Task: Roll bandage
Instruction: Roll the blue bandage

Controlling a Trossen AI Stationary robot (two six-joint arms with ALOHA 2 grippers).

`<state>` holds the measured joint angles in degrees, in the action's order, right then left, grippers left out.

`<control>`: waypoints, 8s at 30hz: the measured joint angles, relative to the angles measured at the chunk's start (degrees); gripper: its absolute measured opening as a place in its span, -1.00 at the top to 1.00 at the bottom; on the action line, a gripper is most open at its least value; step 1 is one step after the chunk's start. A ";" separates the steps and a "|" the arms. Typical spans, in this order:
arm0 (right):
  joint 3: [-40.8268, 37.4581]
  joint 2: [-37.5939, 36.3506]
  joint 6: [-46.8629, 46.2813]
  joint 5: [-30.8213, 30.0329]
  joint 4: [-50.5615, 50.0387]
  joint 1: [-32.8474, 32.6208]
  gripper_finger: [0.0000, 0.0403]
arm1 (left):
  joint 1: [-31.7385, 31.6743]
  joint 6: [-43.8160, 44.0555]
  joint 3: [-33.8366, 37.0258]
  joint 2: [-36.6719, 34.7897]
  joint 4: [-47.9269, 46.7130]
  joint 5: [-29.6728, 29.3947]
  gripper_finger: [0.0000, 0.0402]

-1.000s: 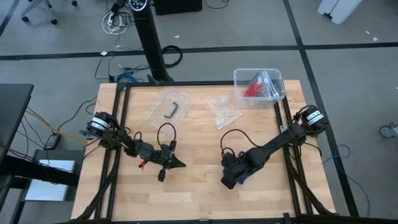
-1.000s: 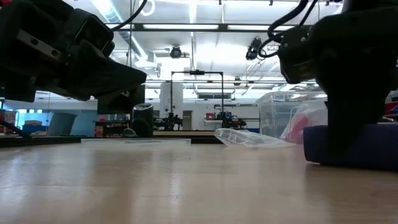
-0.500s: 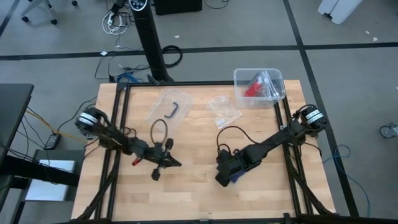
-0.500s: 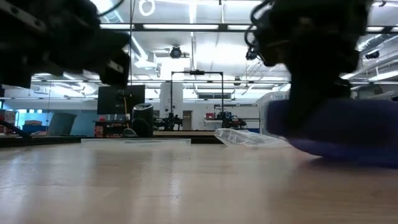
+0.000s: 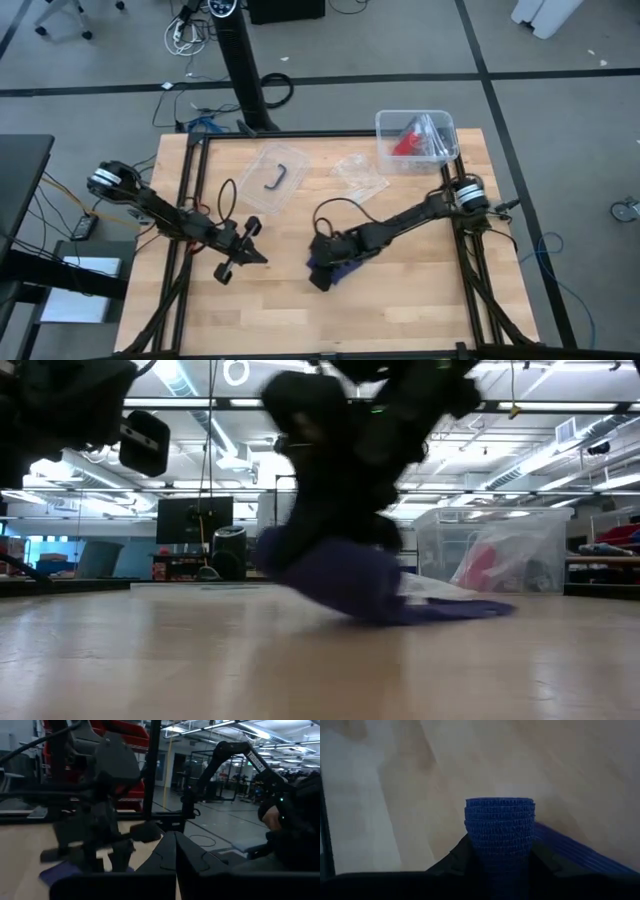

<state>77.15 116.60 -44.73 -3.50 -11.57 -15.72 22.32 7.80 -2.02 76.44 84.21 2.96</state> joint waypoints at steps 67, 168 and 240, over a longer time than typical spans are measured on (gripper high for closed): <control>11.55 6.49 25.32 -8.80 -29.35 11.59 0.99 | 8.15 -2.81 -15.72 2.15 -48.37 -17.49 0.99; 8.22 4.92 28.45 -16.74 -32.97 13.89 1.00 | 3.14 -3.90 -26.58 12.85 -46.78 -23.90 0.99; -27.28 -17.36 -1.17 -36.18 12.71 -10.63 0.42 | -29.17 11.33 -21.35 30.01 -21.26 15.17 0.26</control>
<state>49.88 99.24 -45.90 -39.68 1.14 -26.34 -6.85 19.14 -23.37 106.45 62.95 18.13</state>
